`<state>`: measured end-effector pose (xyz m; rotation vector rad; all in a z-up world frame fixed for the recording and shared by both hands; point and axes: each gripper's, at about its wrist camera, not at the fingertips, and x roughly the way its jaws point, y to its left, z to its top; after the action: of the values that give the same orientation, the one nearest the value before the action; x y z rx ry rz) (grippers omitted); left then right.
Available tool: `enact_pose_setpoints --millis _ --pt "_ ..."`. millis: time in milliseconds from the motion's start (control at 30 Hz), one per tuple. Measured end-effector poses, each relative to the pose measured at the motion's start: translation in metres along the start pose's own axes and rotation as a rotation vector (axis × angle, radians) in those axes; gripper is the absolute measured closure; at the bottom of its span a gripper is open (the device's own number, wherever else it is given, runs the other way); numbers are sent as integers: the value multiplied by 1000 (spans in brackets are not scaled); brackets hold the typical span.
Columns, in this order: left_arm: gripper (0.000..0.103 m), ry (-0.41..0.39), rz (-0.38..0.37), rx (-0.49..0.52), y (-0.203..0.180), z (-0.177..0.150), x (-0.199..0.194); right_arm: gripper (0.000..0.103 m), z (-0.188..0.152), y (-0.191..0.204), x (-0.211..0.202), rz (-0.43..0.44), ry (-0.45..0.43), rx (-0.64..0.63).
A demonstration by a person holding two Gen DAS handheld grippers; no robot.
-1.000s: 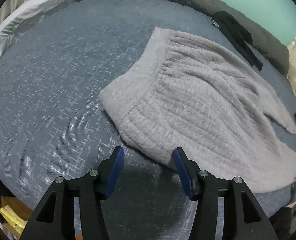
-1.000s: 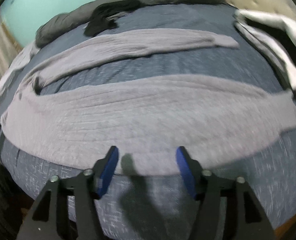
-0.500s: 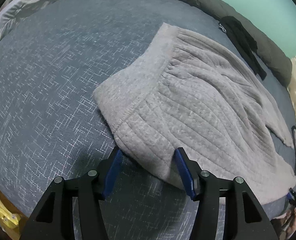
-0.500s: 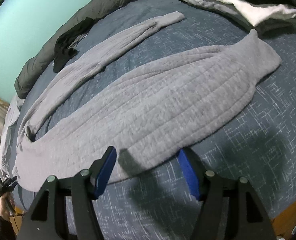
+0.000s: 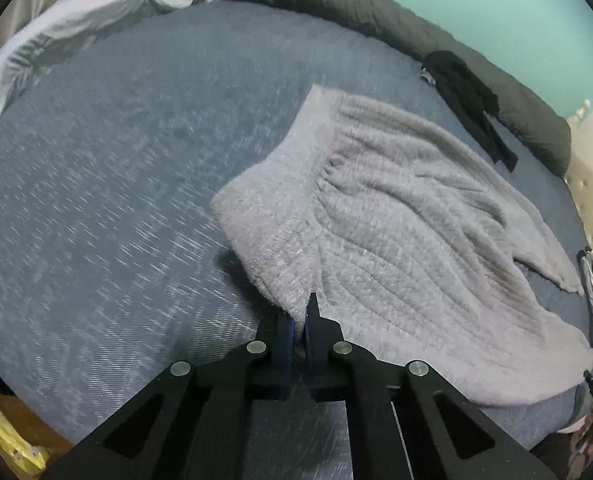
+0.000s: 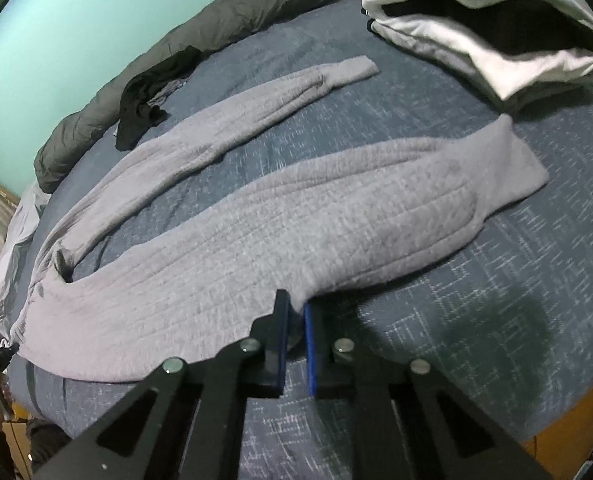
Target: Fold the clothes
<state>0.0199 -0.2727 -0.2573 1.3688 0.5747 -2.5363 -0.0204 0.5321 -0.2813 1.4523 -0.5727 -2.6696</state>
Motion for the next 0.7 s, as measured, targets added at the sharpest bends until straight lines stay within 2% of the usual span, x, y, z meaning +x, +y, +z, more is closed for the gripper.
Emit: enact_pose_setpoints --millis 133,267,467,600,700 --pt "99 -10 -15 -9 10 -3 -12 97 7 6 -22 30 -35 -19" --pt "99 -21 -31 -18 20 -6 -24 97 5 3 -25 28 -17 -36" --pt "99 38 -20 -47 29 -22 6 97 -20 -7 4 16 49 -18" --pt "99 39 -21 -45 28 -21 12 97 -25 -15 7 45 44 17" --pt "99 36 -19 -34 25 -17 13 97 -23 -11 5 42 37 -6"
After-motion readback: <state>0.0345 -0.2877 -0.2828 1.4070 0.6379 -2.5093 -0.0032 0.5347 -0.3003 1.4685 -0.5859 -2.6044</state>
